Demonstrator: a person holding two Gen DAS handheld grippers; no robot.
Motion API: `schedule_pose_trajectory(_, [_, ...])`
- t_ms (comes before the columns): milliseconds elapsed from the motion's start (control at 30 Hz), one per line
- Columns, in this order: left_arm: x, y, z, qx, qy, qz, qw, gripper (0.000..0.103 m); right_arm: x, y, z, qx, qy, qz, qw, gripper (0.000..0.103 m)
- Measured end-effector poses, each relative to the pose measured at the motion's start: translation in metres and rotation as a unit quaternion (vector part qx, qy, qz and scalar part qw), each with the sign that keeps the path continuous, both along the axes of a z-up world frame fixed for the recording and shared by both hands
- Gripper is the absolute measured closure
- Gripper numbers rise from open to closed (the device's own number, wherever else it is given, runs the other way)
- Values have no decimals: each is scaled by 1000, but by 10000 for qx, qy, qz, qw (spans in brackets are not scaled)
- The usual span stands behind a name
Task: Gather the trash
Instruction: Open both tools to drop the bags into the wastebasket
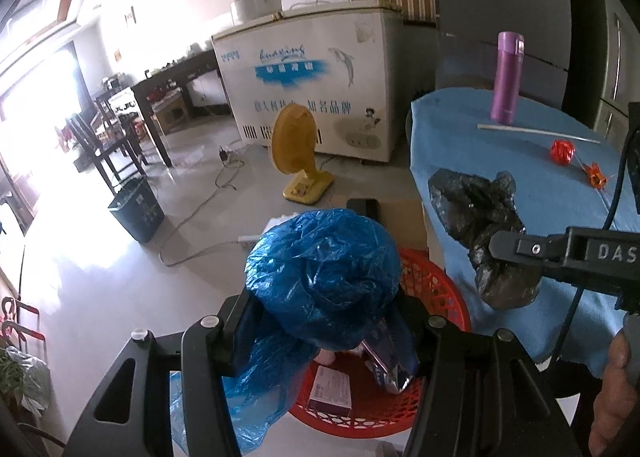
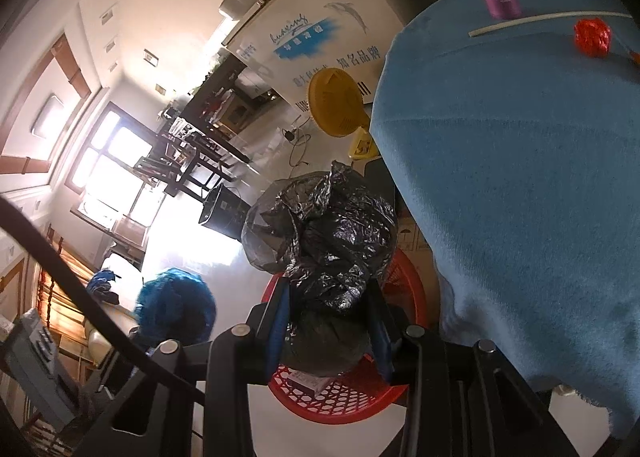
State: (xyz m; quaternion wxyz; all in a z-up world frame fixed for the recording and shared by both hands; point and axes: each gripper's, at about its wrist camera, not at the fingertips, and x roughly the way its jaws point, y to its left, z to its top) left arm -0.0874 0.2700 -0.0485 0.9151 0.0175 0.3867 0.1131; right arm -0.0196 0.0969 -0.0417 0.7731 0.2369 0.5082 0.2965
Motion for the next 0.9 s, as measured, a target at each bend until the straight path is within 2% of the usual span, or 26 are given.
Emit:
schedule_pose_trajectory(300, [10, 11, -27, -487, 371, -81, 9981, 44, 7, 3, -10, 127, 116, 13, 9999, 62])
schedule_pose_trajectory(400, [12, 13, -35, -596, 496, -98, 9969, 40, 9, 3, -13, 229, 181, 55, 9996, 62])
schedule_pose_trajectory(433, [13, 14, -36, -623, 521, -85, 9967, 39, 10, 3, -14, 246, 200, 64, 9995, 60])
schedule_pose_trajectory(467, [14, 15, -38, -654, 559, -54, 9963, 38, 11, 3, -14, 282, 212, 65, 9994, 52])
schedule_pose_trajectory(500, [13, 15, -39, -670, 585, -35, 9960, 38, 11, 3, -15, 311, 209, 54, 9993, 49])
schedule_pose_trajectory(667, [11, 16, -41, -696, 647, 1, 9955, 36, 12, 0, -16, 269, 137, -62, 9995, 49])
schedule_pose_trajectory(900, [5, 4, -22, -478, 430, -121, 9979, 29, 15, -14, -21, 293, 239, -309, 9988, 49])
